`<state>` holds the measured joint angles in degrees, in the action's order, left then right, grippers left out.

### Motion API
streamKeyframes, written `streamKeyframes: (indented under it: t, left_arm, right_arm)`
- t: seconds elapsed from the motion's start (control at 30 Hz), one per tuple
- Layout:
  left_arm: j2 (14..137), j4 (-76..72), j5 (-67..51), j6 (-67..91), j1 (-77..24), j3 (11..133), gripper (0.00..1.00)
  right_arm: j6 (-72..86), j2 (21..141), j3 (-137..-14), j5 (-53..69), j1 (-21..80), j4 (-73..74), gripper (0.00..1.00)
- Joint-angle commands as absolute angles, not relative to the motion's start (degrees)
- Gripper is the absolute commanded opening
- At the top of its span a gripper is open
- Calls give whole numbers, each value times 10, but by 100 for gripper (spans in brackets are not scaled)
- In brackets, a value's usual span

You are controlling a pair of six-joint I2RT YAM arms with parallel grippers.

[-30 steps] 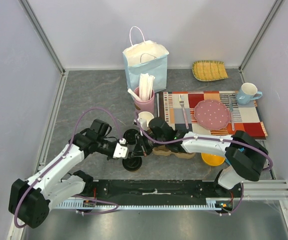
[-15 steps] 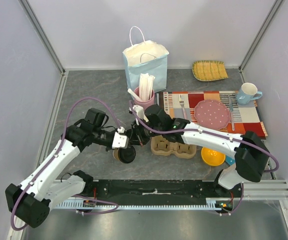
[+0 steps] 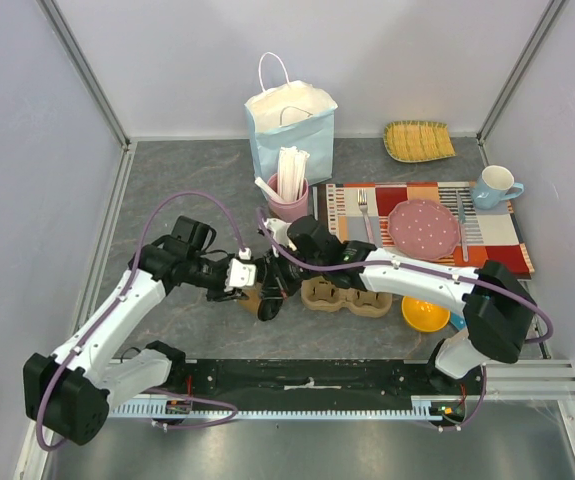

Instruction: Pack the takeout coffee

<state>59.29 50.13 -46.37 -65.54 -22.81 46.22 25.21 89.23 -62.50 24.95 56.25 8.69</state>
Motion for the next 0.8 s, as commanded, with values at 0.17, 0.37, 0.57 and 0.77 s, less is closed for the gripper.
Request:
streamKeyframes:
  t: [0.17,0.37,0.57,0.77]
  left_arm:
    - [652,563,-381,-929,-200,493,96]
    - [711,453,-380,-890,-245,487,100]
    - [745,446,-396,-884,-258,473,100]
    - [782,422,-409,-874,-258,457,100]
  right_arm:
    - [256,817,-594,210,561,83,43]
    - [253,775,-577,186,554,86,68]
    - [258,723,-547,154,550,97,72]
    - [264,671,-519,134,537,100,74]
